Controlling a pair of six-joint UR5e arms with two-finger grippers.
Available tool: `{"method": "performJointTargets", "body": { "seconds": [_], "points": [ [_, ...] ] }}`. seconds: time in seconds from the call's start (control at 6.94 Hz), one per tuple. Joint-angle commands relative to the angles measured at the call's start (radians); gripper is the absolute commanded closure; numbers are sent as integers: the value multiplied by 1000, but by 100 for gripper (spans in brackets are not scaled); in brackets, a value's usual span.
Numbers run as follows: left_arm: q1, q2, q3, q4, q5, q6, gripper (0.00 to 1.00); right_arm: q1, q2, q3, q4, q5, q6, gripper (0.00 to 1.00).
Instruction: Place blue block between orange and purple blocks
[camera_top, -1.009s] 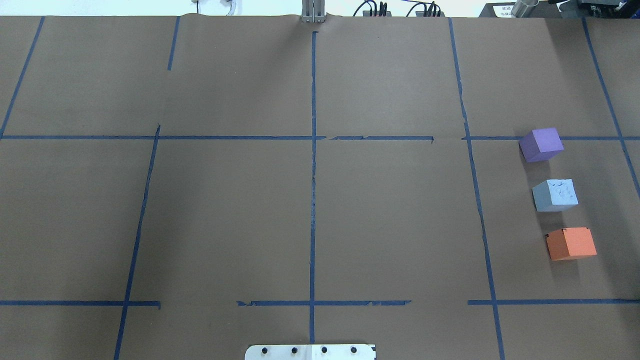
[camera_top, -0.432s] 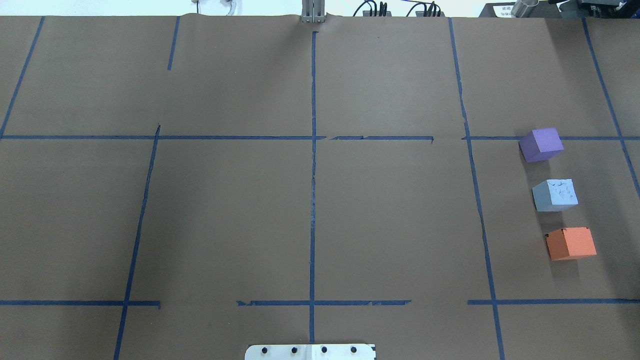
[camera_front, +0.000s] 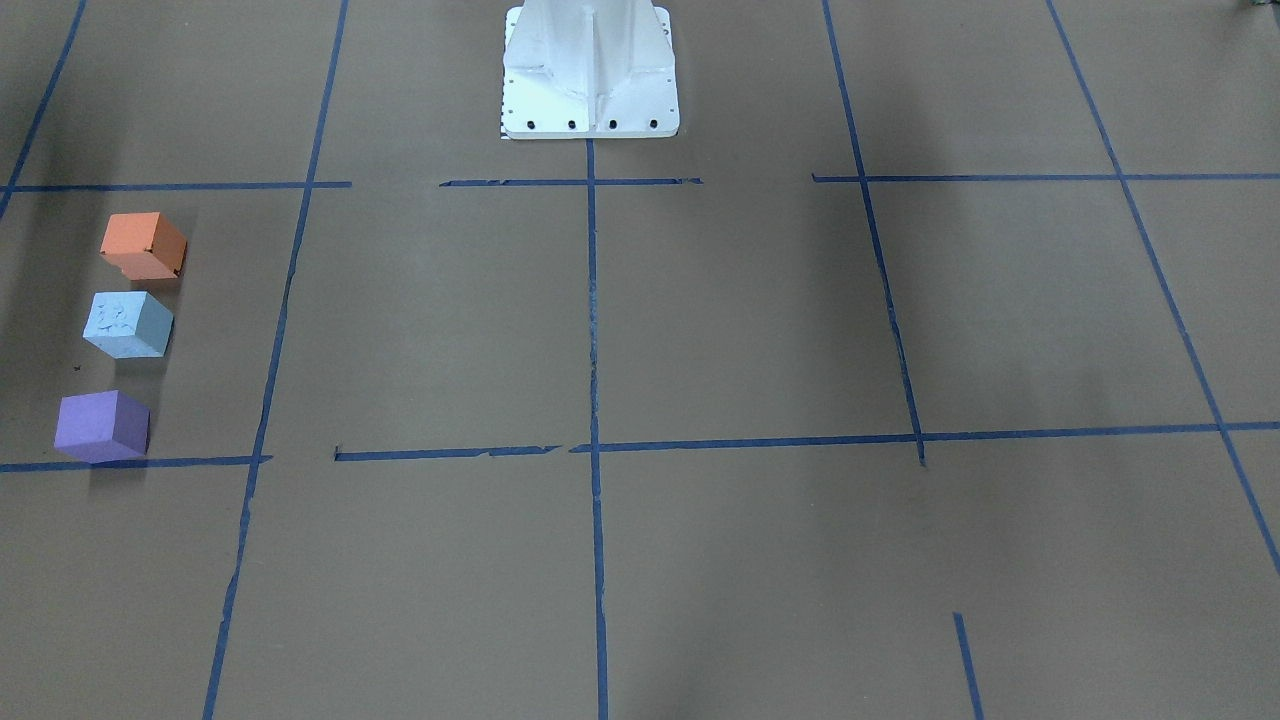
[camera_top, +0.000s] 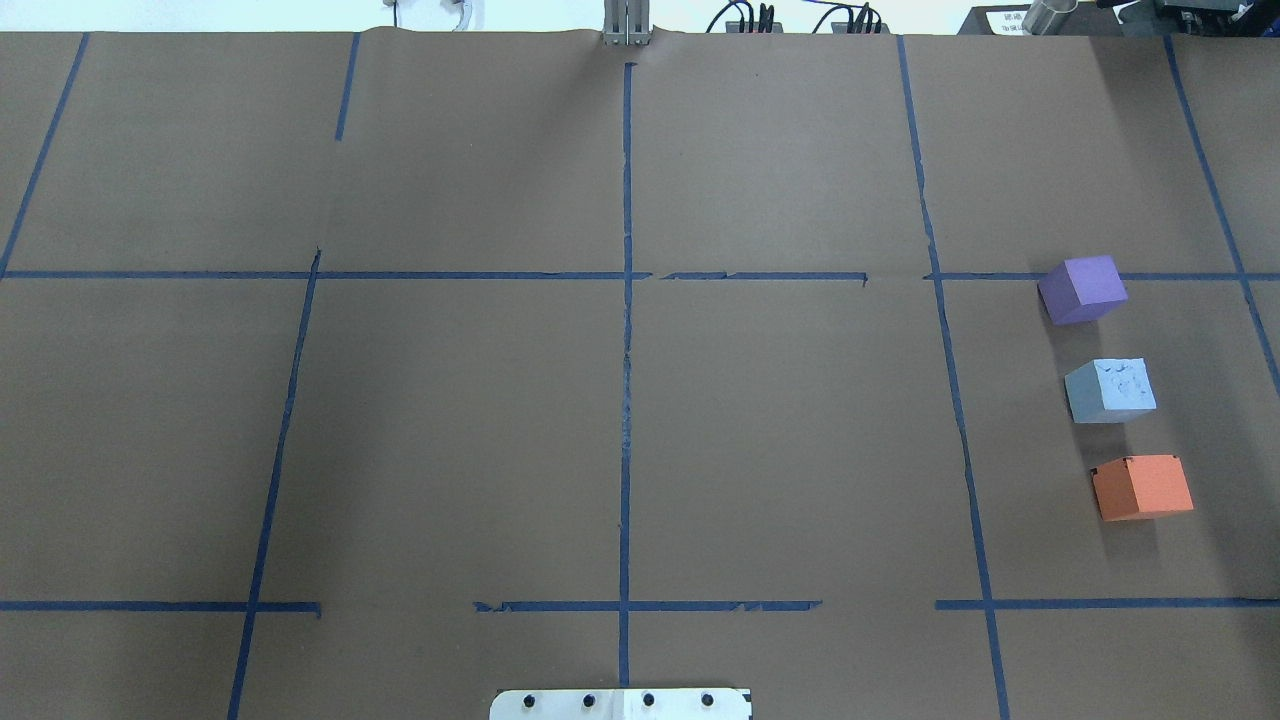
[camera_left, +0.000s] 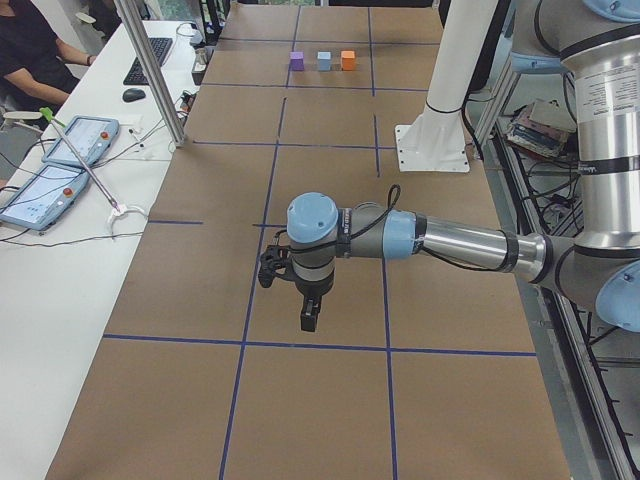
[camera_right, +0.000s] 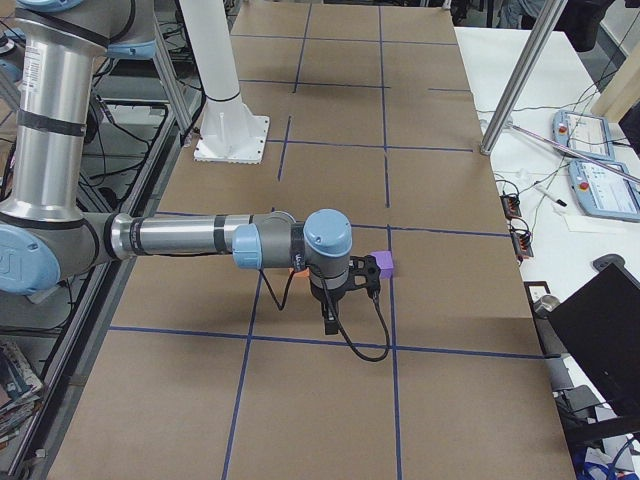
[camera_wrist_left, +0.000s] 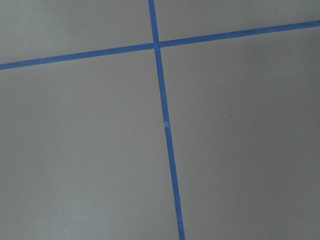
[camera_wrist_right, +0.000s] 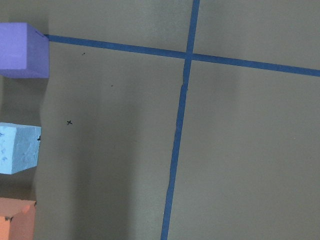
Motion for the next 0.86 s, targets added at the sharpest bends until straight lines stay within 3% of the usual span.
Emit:
{"method": "performJointTargets", "body": {
  "seconds": [0.0, 0.72],
  "points": [
    [1, -7, 18, -11, 8, -2, 0, -2, 1, 0, 0, -4, 1, 0],
    [4, -24, 27, -10, 5, -2, 0, -23, 1, -1, 3, -4, 4, 0]
  ]
}}
